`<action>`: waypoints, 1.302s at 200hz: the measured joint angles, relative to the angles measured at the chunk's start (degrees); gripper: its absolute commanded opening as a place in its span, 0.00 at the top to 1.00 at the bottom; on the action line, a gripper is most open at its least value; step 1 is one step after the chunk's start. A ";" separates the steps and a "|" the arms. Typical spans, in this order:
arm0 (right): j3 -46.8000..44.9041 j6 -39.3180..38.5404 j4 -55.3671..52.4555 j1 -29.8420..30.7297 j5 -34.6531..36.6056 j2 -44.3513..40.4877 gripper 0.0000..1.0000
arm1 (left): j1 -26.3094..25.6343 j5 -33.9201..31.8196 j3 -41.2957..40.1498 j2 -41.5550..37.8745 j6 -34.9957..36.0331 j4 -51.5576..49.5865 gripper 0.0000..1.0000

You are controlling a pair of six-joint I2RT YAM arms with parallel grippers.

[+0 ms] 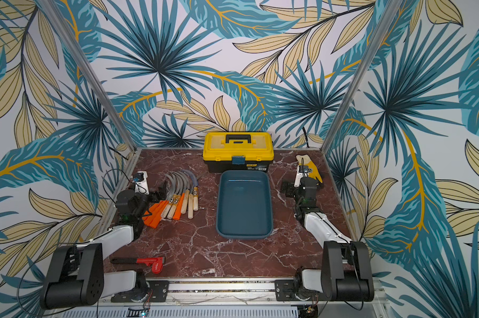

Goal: Put small sickles into storage boxes
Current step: Pick up the sickle at the center of the board.

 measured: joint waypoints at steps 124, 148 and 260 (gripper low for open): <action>22.51 8.74 -39.76 16.28 -3.17 -4.09 0.00 | -9.97 -3.23 12.66 -16.83 -13.88 -41.29 0.01; 25.18 9.14 -44.44 21.22 -3.19 -4.31 0.01 | -11.74 -3.41 17.33 -16.72 -15.39 -51.58 0.00; 36.83 17.25 -58.21 40.70 3.50 -0.59 0.00 | -14.91 -1.66 29.68 -6.75 -19.30 -81.00 0.01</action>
